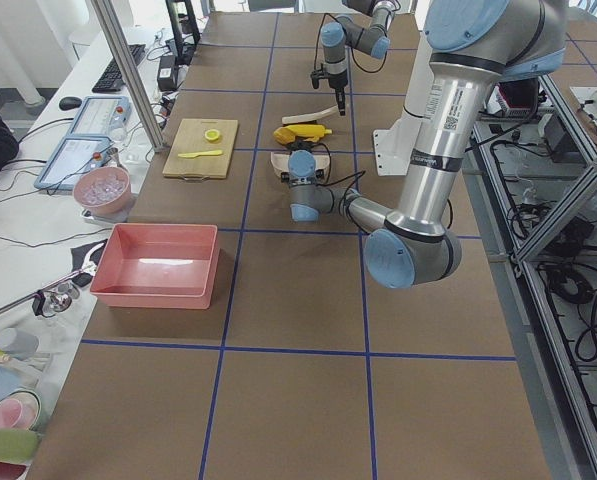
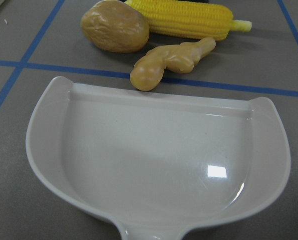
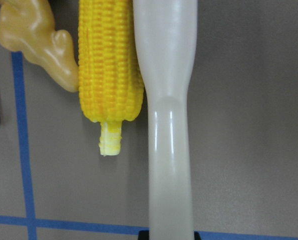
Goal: Sweep and dump trash into bin
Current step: 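Sweep the corn, potato and ginger into the dustpan with the brush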
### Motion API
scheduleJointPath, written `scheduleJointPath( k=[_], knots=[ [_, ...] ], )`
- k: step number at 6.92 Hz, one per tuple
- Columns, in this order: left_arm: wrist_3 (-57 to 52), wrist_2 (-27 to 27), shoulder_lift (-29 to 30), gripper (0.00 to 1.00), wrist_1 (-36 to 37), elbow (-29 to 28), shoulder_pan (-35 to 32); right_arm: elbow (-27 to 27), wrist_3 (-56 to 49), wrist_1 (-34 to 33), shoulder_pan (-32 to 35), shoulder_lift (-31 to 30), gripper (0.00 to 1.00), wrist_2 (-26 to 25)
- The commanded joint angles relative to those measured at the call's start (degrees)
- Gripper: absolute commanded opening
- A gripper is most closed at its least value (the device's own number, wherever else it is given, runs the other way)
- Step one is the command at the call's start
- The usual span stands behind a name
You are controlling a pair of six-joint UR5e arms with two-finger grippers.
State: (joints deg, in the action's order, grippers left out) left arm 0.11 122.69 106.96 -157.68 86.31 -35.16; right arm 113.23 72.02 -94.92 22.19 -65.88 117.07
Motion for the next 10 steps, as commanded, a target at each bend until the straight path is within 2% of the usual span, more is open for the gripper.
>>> scheduleJointPath(
  k=[1, 10],
  knots=[
    [0.07, 0.00, 0.00, 0.98, 0.00, 0.09, 0.00, -1.86, -0.03, 0.00, -0.04, 2.41, 0.00, 0.00],
    [-0.02, -0.18, -0.09, 0.98, 0.26, 0.35, 0.00, -5.02, -1.17, -0.18, -0.22, 10.05, 0.00, -1.32]
  ],
)
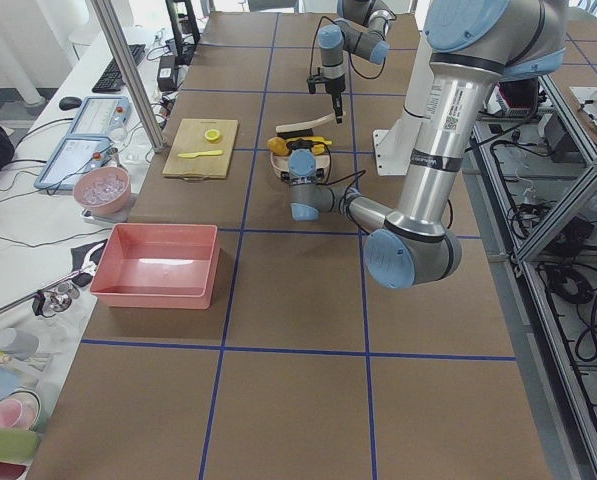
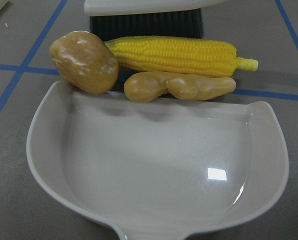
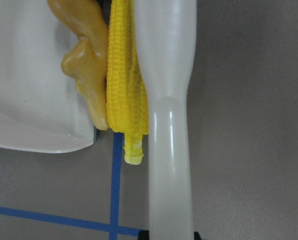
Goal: Sweep and dump trash into bin
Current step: 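Draw the brush back away from the dustpan with the right gripper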
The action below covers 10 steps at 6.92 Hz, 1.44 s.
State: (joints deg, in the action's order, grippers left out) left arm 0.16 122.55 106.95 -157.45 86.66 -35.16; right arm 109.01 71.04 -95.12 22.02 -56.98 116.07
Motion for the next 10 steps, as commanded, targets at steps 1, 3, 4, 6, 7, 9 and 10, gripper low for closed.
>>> scheduleJointPath(
  k=[1, 3, 4, 6, 7, 9, 10],
  knots=[
    [-0.07, 0.06, -0.07, 0.98, 0.04, 0.00, 0.00, -1.25, -0.29, 0.11, -0.04, 1.52, 0.00, -0.41],
    [-0.07, 0.06, -0.07, 0.98, -0.13, -0.09, 0.00, -1.35, -0.46, 0.11, -0.22, 2.48, 0.00, -0.23],
    [-0.07, 0.06, -0.07, 0.98, 0.04, -0.09, 0.00, -1.09, -0.55, 0.02, -0.22, 2.75, 0.00, 0.38],
    [-0.07, 0.06, -0.07, 0.98, -0.13, -0.09, 0.00, 1.27, -4.47, -3.20, 1.79, 1.88, 0.00, 2.04],
    [-0.07, -0.03, -0.07, 0.98, -0.13, -0.09, 0.00, 3.99, -7.55, -7.41, 2.76, 1.18, 0.00, 2.31],
    [-0.07, -0.03, -0.07, 0.98, 0.04, -0.09, 0.00, 7.95, -12.04, -10.69, 4.78, -2.06, 0.00, 2.84],
    [-0.07, -0.03, -0.07, 0.98, 0.04, 0.00, 0.00, 8.58, -12.15, -10.88, 5.40, -2.69, 0.00, 2.93]
  ],
)
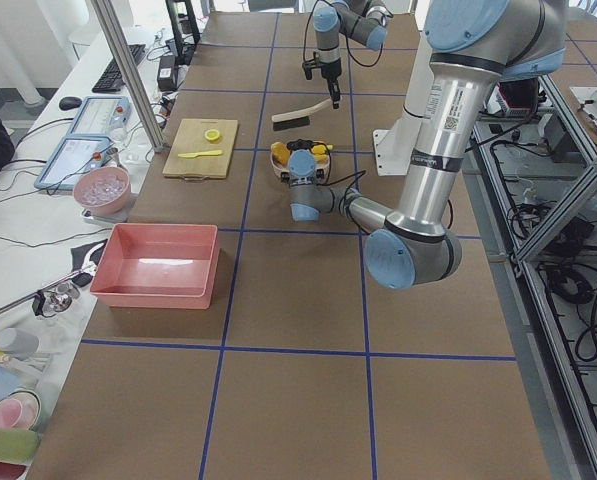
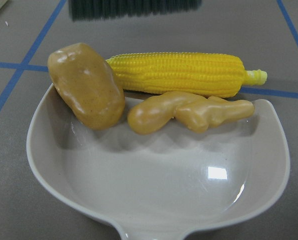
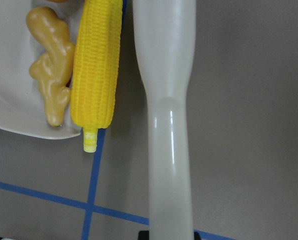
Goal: Sweep and dump trash into bin
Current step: 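Draw the brush back away from the dustpan with the right gripper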
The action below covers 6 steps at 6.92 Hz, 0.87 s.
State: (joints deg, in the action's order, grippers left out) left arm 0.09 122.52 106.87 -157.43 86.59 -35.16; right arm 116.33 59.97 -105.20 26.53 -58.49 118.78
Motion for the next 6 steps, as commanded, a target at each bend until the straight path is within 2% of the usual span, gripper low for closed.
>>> scheduleJointPath(
  k=[1, 2, 6],
  knots=[
    [0.00, 0.00, 0.00, 0.98, 0.02, -0.02, 0.00, 0.92, -3.08, -1.41, 2.28, -1.36, 0.00, 0.14],
    [0.00, 0.00, 0.00, 0.98, 0.02, -0.02, 0.00, 0.05, -3.80, -1.41, 2.38, -1.19, 0.00, 0.05],
    [0.09, 0.00, 0.09, 0.98, 0.02, 0.07, 0.00, -0.93, 0.84, -0.54, -5.78, -0.57, 0.00, -0.21]
  ],
)
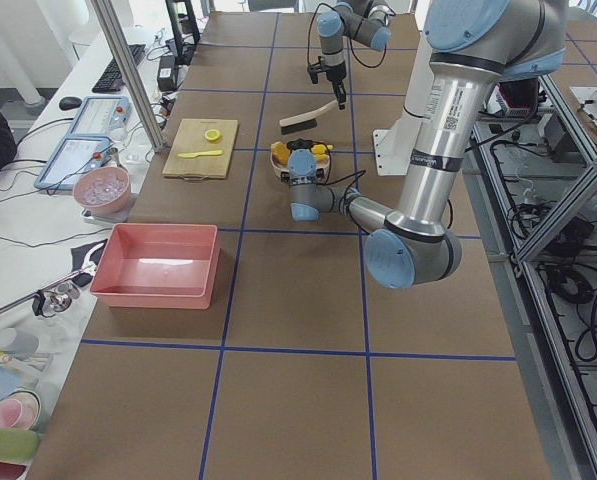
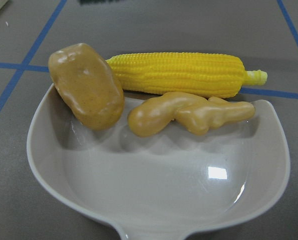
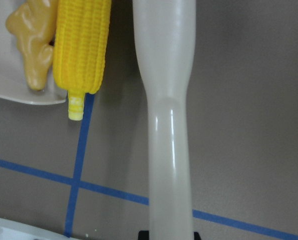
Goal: Sweep and dump trash into bin
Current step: 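Draw the brush back away from the dustpan with the right gripper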
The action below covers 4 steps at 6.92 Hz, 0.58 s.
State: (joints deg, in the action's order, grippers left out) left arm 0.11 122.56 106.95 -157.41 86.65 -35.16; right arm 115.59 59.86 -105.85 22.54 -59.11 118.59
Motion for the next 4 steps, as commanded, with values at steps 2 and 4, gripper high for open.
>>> scheduleJointPath(
  k=[2, 4],
  knots=[
    [0.06, -0.04, -0.08, 0.98, 0.00, 0.01, 0.00, -3.24, 1.66, 0.20, -2.50, 1.70, 0.00, -0.11],
    [0.06, -0.04, 0.01, 0.98, 0.00, -0.08, 0.00, -4.23, 1.66, 0.29, -2.50, 3.20, 0.00, -0.02]
  ],
)
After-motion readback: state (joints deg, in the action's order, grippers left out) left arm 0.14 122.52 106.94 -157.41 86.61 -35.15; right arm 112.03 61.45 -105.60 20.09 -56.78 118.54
